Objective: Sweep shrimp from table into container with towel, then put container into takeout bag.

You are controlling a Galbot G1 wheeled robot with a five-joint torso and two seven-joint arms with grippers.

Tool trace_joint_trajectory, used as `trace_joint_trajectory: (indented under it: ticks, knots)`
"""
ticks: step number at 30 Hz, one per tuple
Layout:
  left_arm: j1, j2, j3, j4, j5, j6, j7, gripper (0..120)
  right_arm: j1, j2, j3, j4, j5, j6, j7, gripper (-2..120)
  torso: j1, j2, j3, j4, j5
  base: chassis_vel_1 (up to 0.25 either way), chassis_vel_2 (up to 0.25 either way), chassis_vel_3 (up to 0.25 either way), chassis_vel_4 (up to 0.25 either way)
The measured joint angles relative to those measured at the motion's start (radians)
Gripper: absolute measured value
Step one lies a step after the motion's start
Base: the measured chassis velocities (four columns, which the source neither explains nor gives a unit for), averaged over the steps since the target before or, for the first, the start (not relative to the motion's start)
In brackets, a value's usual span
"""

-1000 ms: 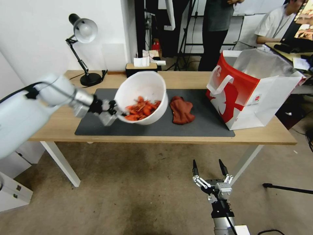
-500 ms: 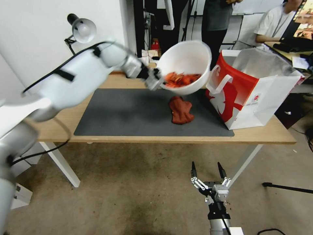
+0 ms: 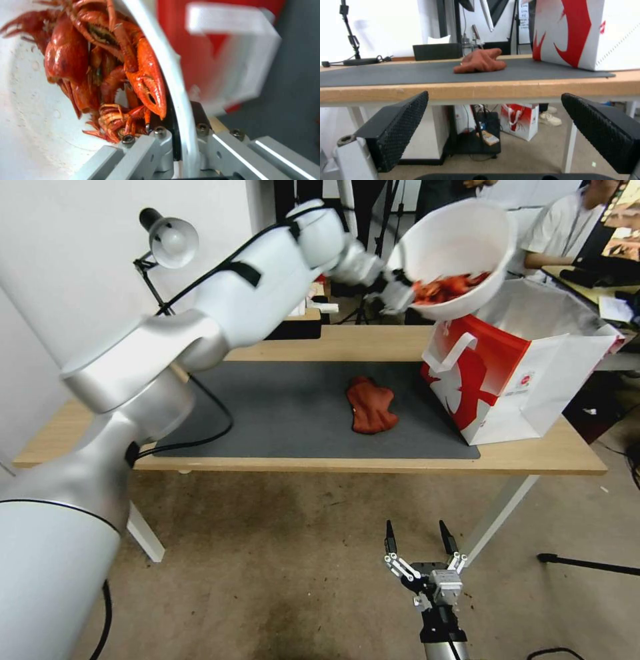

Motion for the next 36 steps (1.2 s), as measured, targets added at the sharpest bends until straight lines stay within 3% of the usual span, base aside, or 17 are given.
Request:
trace_joint_trajectory:
  ticks: [3,4,6,8,11,14,23,26,31,33,36]
  knots:
    - [-0.03,-0.023,0.111,-0.027,-0.131,0.047,-0.065,0,0.004,-0.011,0.0,0.0,-0.003,-0.004,-0.001,100,0.0,0.0,0.0,0.0001,-0.0002,0.0,0.0,0.0,0.0]
    - [-0.03,-0.023,0.111,-0.027,-0.131,0.047,-0.065,0,0.004,-0.011,0.0,0.0,-0.003,-0.004,-0.001,100,0.0,0.0,0.0,0.0001,-0.0002,0.0,0.0,0.0,0.0]
    - [-0.038,-0.023,0.196,-0.066,-0.192,0.08,-0.119,0,0.0,-0.013,-0.001,0.0,-0.006,-0.004,-0.002,100,0.0,0.0,0.0,-0.0003,-0.0001,0.0,0.0,0.0,0.0]
    - [-0.038,-0.023,0.218,-0.075,-0.209,0.086,-0.131,0,0.0,-0.014,-0.002,0.0,-0.007,-0.004,-0.002,100,0.0,0.0,0.0,-0.0002,-0.0002,0.0,0.0,0.0,0.0]
    - [-0.026,-0.019,0.287,-0.107,-0.278,0.097,-0.153,0,0.007,-0.018,-0.003,-0.009,-0.008,-0.004,-0.002,100,0.0,0.0,0.0,0.0001,-0.0005,0.0,0.0,0.0,0.0]
    - [-0.015,-0.017,0.31,-0.111,-0.282,0.098,-0.156,0,0.012,-0.019,-0.003,-0.014,-0.008,-0.004,-0.002,100,0.0,0.0,0.0,0.0001,-0.0004,0.0,0.0,0.0,0.0]
    - [-0.012,-0.015,0.321,-0.131,-0.267,0.125,-0.194,3,0.017,-0.028,-0.002,-0.024,-0.008,-0.007,-0.001,100,0.0,0.0,0.0,-0.0002,-0.0003,0.0,0.0,0.0,0.0]
    - [-0.021,-0.013,0.316,-0.134,-0.271,0.134,-0.205,19,0.022,-0.03,-0.002,-0.038,-0.006,-0.007,0.0,100,0.0,0.0,0.0,0.0001,-0.0004,0.0,0.0,0.0,0.0]
    - [-0.027,-0.013,0.306,-0.14,-0.282,0.136,-0.208,30,0.029,-0.033,-0.005,-0.046,-0.004,-0.009,0.0,100,0.0,0.0,0.0,-0.0001,-0.0003,0.0,0.0,0.0,0.0]
    - [-0.028,-0.013,0.29,-0.14,-0.293,0.136,-0.212,43,0.043,-0.039,-0.01,-0.054,-0.003,-0.016,0.002,100,0.0,0.0,0.0,0.0,-0.0004,0.0,0.0,0.0,0.0]
    - [-0.028,-0.012,0.275,-0.14,-0.308,0.137,-0.214,52,0.053,-0.042,-0.015,-0.064,-0.002,-0.021,0.003,100,0.0,0.0,0.0,0.0001,-0.0004,0.0,0.0,0.0,0.0]
